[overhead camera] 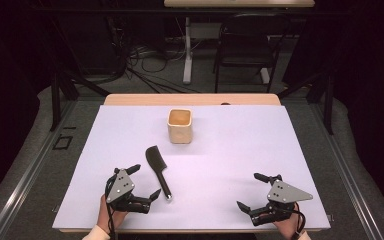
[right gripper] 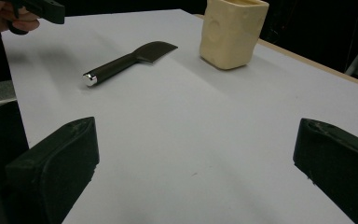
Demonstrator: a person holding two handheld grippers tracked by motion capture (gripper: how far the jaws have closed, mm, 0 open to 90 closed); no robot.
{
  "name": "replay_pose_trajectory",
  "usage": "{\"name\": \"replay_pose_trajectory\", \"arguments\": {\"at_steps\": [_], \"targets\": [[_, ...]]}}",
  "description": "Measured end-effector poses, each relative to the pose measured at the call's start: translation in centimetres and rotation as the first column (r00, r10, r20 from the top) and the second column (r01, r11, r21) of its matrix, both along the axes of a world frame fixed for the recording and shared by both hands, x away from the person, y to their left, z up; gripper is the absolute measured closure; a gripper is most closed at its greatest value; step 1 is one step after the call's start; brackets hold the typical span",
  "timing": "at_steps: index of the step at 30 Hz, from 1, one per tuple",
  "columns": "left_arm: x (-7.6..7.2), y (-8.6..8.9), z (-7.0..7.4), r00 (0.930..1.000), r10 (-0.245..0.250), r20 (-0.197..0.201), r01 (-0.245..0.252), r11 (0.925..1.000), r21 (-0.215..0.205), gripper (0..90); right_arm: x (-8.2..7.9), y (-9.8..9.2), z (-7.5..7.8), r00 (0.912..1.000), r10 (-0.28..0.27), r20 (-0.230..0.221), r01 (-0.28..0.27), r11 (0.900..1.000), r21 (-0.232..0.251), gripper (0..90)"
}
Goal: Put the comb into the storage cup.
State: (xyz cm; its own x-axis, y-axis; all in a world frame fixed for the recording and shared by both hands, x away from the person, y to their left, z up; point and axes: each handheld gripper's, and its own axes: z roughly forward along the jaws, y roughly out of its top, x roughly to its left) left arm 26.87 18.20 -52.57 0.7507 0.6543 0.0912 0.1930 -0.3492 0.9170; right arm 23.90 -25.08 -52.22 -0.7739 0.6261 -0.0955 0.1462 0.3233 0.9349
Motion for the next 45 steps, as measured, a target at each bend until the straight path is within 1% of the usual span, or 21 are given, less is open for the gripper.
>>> {"name": "replay_pose_trajectory", "arguments": {"at_steps": [4,6,7,9,19,20,21,24,26,27,28,29,30,35,36,37,40,41,42,44,45], "targets": [[0.3,-0.8,-0.2,0.9998,-0.016,-0.011,0.016,0.9998,0.014,0.0,0.0,0.0,0.0,1.0,0.0,0.001,0.0,1.0,-0.002,0.0],[0.5,-1.2,-0.2,0.9995,-0.024,-0.019,0.024,0.9996,0.011,0.0,0.0,0.0,0.0,1.0,0.002,0.002,-0.002,1.0,-0.004,0.0],[0.5,-1.5,-0.2,0.9995,-0.023,-0.02,0.024,0.9996,0.014,0.0,-0.1,0.0,0.0,1.0,0.003,-0.008,-0.003,1.0,0.0,0.0],[0.7,-2.1,-0.3,0.9992,-0.031,-0.026,0.032,0.9992,0.024,0.0,0.0,0.0,0.1,1.0,0.0,0.001,0.0,1.0,-0.002,0.0],[1.3,-3.5,-0.6,0.9981,-0.028,-0.054,0.031,0.9984,0.048,0.0,0.0,0.0,0.0,1.0,0.004,-0.004,-0.004,1.0,-0.003,0.0],[1.5,-3.7,-0.8,0.9971,-0.032,-0.069,0.036,0.9981,0.05,0.0,0.0,0.0,0.0,1.0,0.004,0.0,-0.004,1.0,-0.006,0.0],[1.6,-3.9,-0.8,0.9969,-0.034,-0.07,0.038,0.9977,0.055,0.0,0.0,0.0,0.0,1.0,0.004,-0.004,-0.004,1.0,-0.001,0.0],[1.7,-4.2,-0.8,0.9968,-0.038,-0.071,0.041,0.9977,0.054,0.0,0.0,0.1,0.0,0.9999,0.008,-0.007,-0.008,1.0,-0.01,0.0],[1.8,-4.7,-0.8,0.995,-0.051,-0.086,0.055,0.9976,0.042,0.0,0.0,0.1,0.0,0.9999,0.011,-0.006,-0.011,1.0,-0.01,0.0],[1.8,-4.7,-0.8,0.995,-0.051,-0.086,0.055,0.9976,0.042,0.2,0.0,0.1,0.0,0.9999,0.012,-0.011,-0.012,1.0,-0.01,0.0],[1.9,-4.9,-0.8,0.9944,-0.054,-0.091,0.059,0.9967,0.056,0.4,0.0,0.2,0.0,0.9998,0.011,-0.013,-0.011,1.0,-0.012,0.0],[2.0,-5.1,-0.9,0.9928,-0.058,-0.104,0.064,0.9964,0.055,0.8,0.0,0.2,0.0,0.9998,0.012,-0.015,-0.012,1.0,-0.012,0.0],[2.0,-5.1,-0.9,0.9928,-0.058,-0.104,0.064,0.9964,0.055,2.3,0.0,0.2,0.0,0.9998,0.011,-0.015,-0.011,1.0,-0.012,0.0],[2.2,-5.5,-1.4,0.9863,-0.077,-0.146,0.086,0.9945,0.06,18.6,0.1,0.2,-0.1,0.9998,0.01,-0.019,-0.011,1.0,-0.017,0.0],[2.2,-5.5,-1.4,0.9863,-0.077,-0.146,0.086,0.9945,0.06,21.0,0.0,0.2,-0.1,0.9998,0.011,-0.019,-0.011,1.0,-0.017,0.0],[2.2,-5.6,-1.6,0.9829,-0.084,-0.164,0.096,0.9928,0.071,24.5,0.1,0.2,-0.1,0.9998,0.01,-0.019,-0.011,1.0,-0.021,0.0],[2.3,-5.7,-1.8,0.9798,-0.093,-0.177,0.11,0.9901,0.088,40.4,0.0,0.2,-0.1,0.9997,0.011,-0.023,-0.012,1.0,-0.022,0.0],[2.3,-5.8,-2.0,0.9761,-0.096,-0.195,0.115,0.9896,0.087,40.4,0.0,0.2,-0.1,0.9998,0.011,-0.018,-0.011,1.0,-0.019,0.0],[2.5,-5.7,-2.3,0.9677,-0.103,-0.23,0.125,0.9885,0.084,53.0,0.0,0.2,-0.1,0.9998,0.01,-0.018,-0.011,1.0,-0.019,0.0],[2.6,-5.6,-2.5,0.9603,-0.106,-0.258,0.133,0.987,0.09,64.5,0.0,0.2,-0.1,0.9996,0.013,-0.024,-0.014,1.0,-0.021,0.0],[2.7,-5.5,-2.6,0.9566,-0.111,-0.269,0.137,0.9874,0.08,71.9,0.0,0.2,-0.1,0.9996,0.013,-0.023,-0.014,1.0,-0.023,0.0]]}}
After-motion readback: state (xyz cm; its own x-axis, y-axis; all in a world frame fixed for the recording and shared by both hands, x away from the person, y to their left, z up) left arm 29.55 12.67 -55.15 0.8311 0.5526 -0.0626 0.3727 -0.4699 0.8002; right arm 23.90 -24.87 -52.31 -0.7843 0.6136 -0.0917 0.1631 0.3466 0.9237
